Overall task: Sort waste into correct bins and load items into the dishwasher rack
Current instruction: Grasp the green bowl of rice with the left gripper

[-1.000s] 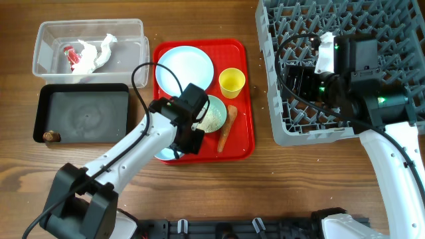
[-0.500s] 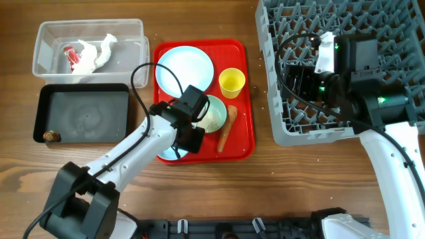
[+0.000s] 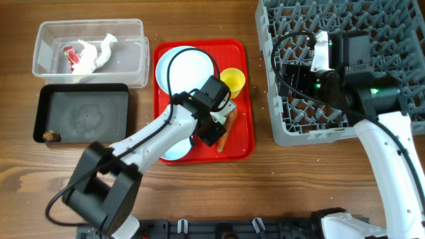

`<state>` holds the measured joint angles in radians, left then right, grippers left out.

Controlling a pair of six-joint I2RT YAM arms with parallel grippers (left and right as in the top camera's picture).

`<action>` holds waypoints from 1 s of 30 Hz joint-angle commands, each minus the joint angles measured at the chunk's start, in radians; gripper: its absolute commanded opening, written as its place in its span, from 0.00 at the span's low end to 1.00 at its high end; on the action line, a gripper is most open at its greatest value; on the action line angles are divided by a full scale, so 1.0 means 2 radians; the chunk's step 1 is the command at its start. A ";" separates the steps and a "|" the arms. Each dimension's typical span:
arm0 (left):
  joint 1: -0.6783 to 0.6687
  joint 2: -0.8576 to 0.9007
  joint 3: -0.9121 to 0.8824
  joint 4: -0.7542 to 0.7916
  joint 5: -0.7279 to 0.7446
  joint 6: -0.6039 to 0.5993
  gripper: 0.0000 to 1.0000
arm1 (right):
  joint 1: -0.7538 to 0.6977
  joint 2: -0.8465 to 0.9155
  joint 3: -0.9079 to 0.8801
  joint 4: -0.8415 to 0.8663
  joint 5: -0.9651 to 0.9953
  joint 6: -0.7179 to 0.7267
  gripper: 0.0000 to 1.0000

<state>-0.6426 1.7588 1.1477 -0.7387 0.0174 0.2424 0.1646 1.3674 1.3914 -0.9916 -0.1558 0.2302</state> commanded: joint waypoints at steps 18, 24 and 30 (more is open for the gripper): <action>-0.003 0.027 0.006 0.068 -0.030 0.016 0.04 | -0.001 0.009 0.010 -0.002 0.000 -0.009 1.00; -0.003 0.000 0.037 0.045 -0.030 -0.064 0.04 | -0.001 0.009 0.010 -0.002 0.000 -0.009 1.00; 0.016 -0.059 0.071 0.033 -0.030 -0.140 0.04 | -0.001 0.009 0.010 -0.002 0.000 -0.009 1.00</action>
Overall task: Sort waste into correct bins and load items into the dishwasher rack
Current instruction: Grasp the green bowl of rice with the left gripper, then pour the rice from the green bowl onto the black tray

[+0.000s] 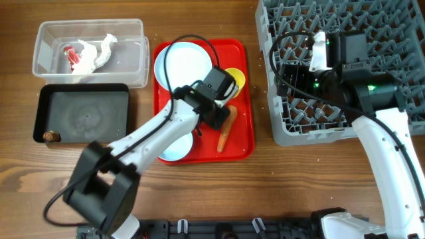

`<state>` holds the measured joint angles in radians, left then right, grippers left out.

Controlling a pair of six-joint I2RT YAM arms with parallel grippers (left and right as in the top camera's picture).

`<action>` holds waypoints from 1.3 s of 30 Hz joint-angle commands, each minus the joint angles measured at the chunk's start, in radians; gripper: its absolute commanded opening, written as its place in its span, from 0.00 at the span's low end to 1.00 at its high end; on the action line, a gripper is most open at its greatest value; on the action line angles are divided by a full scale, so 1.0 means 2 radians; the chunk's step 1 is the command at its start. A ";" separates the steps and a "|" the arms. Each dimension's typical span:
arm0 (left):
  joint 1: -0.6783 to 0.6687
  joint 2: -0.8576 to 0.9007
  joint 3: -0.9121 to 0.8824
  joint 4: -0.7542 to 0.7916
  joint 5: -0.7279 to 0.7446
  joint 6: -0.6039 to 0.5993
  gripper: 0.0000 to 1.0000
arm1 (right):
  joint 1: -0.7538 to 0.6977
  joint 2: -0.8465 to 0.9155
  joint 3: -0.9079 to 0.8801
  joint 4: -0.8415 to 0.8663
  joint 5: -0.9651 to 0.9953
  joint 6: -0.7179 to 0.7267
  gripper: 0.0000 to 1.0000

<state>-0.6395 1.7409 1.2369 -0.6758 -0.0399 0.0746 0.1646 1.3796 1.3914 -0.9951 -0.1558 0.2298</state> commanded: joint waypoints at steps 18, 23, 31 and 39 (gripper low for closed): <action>0.402 -0.116 0.026 -0.162 0.266 -0.048 0.04 | -0.001 0.003 0.010 -0.001 0.000 -0.009 1.00; 0.515 -0.085 0.019 -0.159 0.380 0.028 0.04 | -0.001 0.003 0.010 -0.001 0.000 -0.009 1.00; 0.653 0.032 0.019 -0.139 0.583 0.117 0.04 | -0.001 0.003 0.010 0.000 0.000 -0.008 1.00; 0.700 0.090 0.019 -0.135 0.733 0.131 0.04 | -0.001 0.003 0.010 0.000 0.000 -0.008 1.00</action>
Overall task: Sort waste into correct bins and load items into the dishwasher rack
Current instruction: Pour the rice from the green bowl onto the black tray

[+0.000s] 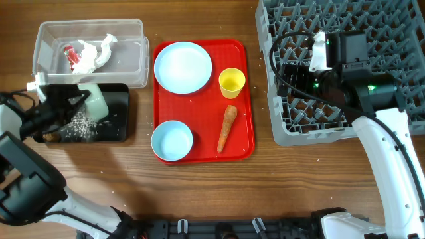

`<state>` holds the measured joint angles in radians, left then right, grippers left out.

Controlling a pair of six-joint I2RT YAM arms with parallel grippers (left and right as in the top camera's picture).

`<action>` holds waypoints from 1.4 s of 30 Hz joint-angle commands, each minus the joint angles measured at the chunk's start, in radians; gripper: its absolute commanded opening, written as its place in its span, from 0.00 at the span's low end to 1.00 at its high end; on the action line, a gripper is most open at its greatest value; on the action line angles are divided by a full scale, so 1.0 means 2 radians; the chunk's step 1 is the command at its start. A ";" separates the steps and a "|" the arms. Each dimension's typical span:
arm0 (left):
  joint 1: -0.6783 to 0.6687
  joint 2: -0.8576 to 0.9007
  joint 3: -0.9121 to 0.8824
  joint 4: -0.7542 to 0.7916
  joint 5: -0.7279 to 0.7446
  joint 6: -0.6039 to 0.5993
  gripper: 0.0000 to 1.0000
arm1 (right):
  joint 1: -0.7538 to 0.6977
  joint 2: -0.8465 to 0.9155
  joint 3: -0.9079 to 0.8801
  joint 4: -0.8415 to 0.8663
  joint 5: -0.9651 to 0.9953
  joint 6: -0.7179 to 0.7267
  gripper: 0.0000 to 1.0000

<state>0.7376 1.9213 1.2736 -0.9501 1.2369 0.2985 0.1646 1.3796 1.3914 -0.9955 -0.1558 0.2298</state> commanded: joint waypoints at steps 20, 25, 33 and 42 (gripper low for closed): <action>0.050 0.000 0.001 -0.027 0.170 -0.023 0.04 | -0.001 0.003 0.010 0.002 0.000 -0.004 1.00; 0.050 0.000 0.001 -0.029 0.170 -0.022 0.04 | -0.001 0.003 0.010 0.001 0.000 -0.005 1.00; 0.060 0.001 0.001 -0.018 0.146 -0.088 0.04 | -0.001 0.003 0.010 0.001 -0.001 0.004 1.00; 0.049 0.000 0.001 -0.130 0.146 0.035 0.04 | -0.001 0.003 0.010 0.000 0.000 0.003 1.00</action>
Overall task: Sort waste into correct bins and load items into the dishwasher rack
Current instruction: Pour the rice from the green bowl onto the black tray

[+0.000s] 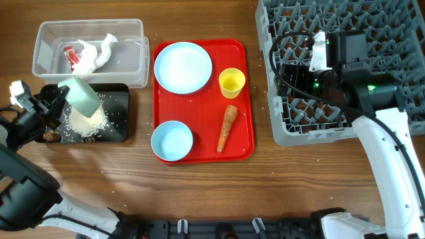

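Note:
My left gripper (54, 101) is shut on a pale green cup (81, 97), held tipped over the black tray (113, 99). A heap of white rice (85, 122) lies in that tray under the cup. On the red tray (243, 136) sit a white plate (182, 67), a yellow cup (232, 83), a carrot (227, 127) and a light blue bowl (172, 141). My right gripper (290, 74) hangs over the grey dishwasher rack (372, 26); its fingers are too dark to read.
A clear plastic bin (126, 60) behind the black tray holds crumpled white paper and a red scrap. A small brown bit lies in the black tray's near left corner. Bare wooden table lies in front of the trays.
The green cup has been tipped further and sits slightly higher over the black tray. The scattered rice now lies as a heap in the tray. The right arm has not moved.
My left gripper was first low on the red tray beside the carrot and bowl, then near the yellow cup. Later it was at the black tray holding a pale green cup with rice spilling out. Now the rice is heaped in the tray.

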`<state>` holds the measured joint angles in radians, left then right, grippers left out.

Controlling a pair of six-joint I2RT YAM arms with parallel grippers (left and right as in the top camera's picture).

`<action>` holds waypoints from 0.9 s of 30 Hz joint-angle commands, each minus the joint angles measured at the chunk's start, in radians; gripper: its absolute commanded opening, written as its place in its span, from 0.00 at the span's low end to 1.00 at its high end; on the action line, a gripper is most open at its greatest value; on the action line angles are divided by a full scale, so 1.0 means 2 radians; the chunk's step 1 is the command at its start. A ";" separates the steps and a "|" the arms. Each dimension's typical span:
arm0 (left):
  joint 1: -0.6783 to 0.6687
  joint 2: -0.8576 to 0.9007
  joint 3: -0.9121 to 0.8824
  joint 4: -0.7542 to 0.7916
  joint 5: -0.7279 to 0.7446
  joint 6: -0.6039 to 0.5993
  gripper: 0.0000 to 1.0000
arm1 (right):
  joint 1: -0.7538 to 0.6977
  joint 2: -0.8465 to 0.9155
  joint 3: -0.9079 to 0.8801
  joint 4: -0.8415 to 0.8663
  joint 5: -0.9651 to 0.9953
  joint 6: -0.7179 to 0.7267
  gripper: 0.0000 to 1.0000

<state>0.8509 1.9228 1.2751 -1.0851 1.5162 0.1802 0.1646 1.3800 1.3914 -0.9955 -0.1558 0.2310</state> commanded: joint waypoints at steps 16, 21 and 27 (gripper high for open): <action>-0.209 -0.085 0.007 -0.238 0.030 0.313 0.04 | -0.001 0.003 0.010 0.000 -0.001 0.002 1.00; -0.265 -0.085 0.007 -0.140 0.030 0.312 0.04 | -0.001 0.003 0.010 0.000 -0.001 0.003 1.00; -0.289 -0.085 0.007 0.037 0.020 0.186 0.04 | -0.001 0.003 0.010 0.000 -0.001 0.004 1.00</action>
<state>0.2920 1.7687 1.2758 -1.1488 1.5494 0.7338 0.1646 1.3804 1.3918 -0.9981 -0.1558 0.2310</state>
